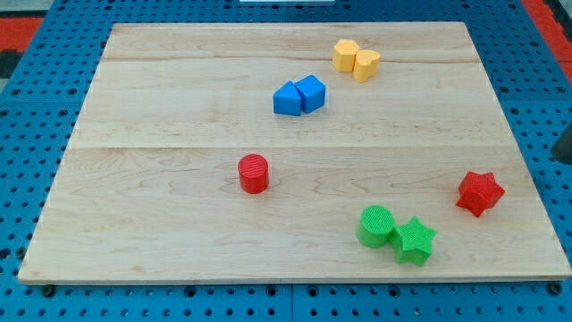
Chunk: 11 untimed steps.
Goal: Move the red star to the bottom of the blue blocks
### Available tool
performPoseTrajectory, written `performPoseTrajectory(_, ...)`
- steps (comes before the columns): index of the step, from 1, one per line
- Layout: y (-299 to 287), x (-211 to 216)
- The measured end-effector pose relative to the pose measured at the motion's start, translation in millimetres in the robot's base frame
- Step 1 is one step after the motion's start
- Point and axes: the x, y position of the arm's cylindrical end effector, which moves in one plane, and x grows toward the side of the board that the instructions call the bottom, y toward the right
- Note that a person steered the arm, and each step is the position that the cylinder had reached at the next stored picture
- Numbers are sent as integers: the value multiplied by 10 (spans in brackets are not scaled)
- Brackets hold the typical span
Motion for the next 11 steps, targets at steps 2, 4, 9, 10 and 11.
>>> performPoseTrajectory(2, -409, 699)
performPoseTrajectory(4, -1789, -54)
performPoseTrajectory(9, -2560, 25)
performPoseTrajectory(10, -2384, -397)
performPoseTrajectory(11, -2538, -501)
